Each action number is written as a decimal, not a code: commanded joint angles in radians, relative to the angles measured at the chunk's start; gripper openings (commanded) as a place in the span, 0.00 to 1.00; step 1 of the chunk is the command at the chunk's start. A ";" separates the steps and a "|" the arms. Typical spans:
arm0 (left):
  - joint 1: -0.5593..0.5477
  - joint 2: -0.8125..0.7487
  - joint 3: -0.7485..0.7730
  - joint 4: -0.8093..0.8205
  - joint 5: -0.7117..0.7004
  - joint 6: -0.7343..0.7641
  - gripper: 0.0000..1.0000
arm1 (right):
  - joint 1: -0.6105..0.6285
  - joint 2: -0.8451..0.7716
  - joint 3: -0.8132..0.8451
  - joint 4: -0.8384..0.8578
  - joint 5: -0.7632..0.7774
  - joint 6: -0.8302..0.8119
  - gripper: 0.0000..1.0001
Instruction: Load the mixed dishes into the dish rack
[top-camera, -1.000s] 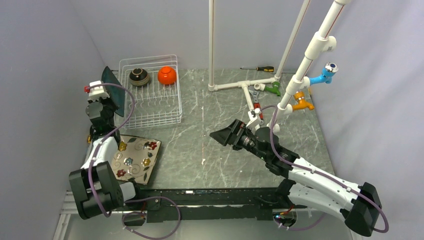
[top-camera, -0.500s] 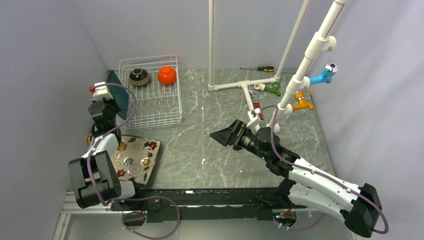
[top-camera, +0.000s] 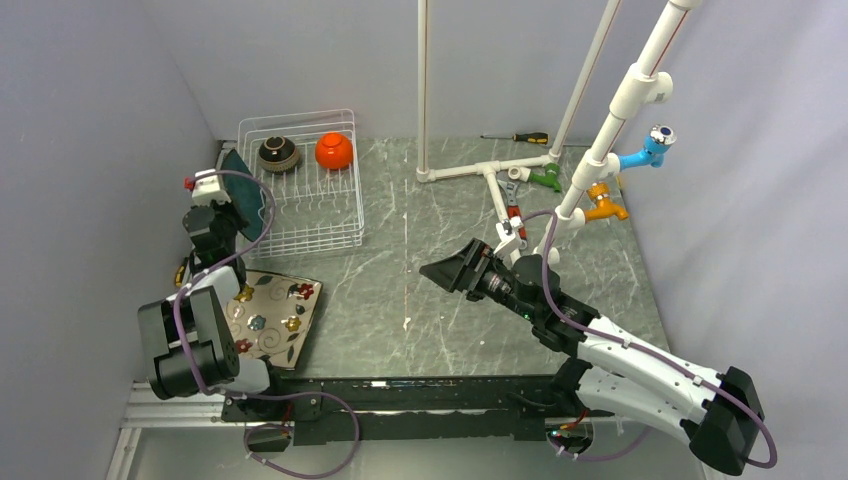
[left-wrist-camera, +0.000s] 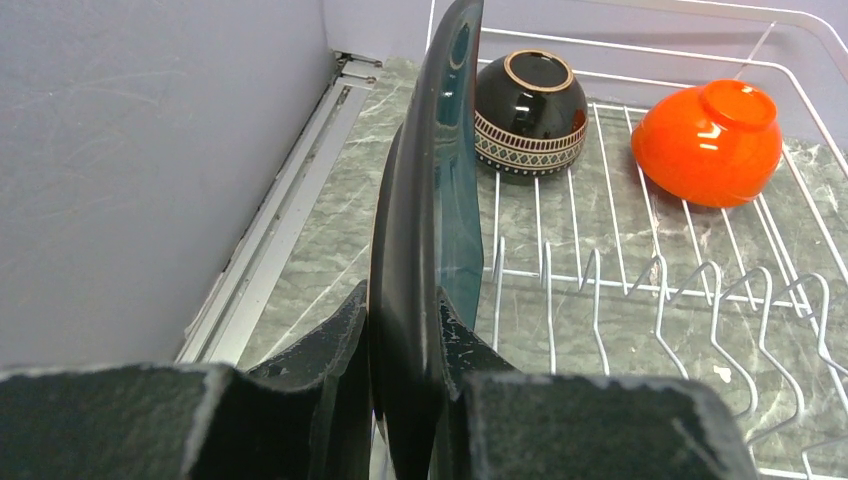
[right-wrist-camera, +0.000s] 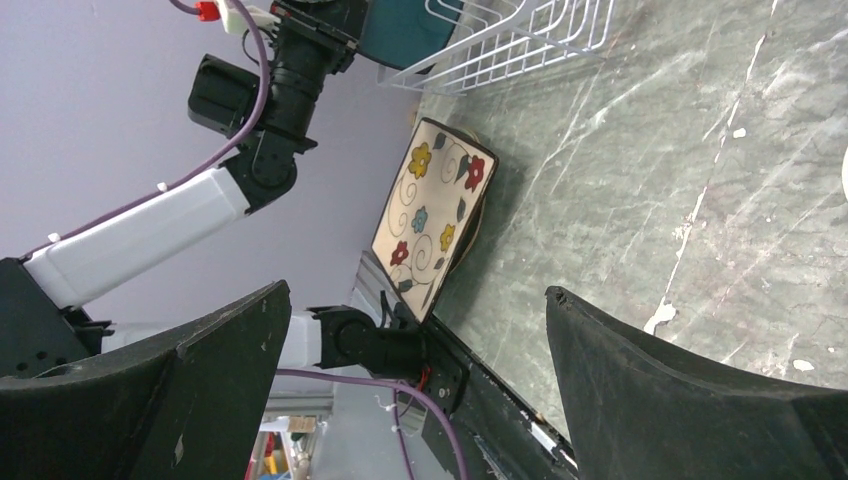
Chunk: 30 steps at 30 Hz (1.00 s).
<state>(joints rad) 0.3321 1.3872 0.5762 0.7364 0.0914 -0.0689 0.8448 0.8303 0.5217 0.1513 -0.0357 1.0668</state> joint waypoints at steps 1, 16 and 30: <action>-0.001 -0.005 0.022 0.197 -0.003 -0.010 0.00 | -0.005 -0.001 0.002 0.048 -0.013 0.011 0.99; -0.065 0.013 -0.012 0.202 -0.128 0.050 0.01 | -0.006 0.002 -0.010 0.066 -0.018 0.019 0.98; -0.104 -0.012 -0.050 0.214 -0.252 0.051 0.54 | -0.006 0.008 -0.008 0.075 -0.022 0.018 0.98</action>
<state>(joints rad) 0.2371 1.4174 0.5247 0.8581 -0.0990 -0.0227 0.8429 0.8406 0.5091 0.1749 -0.0395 1.0817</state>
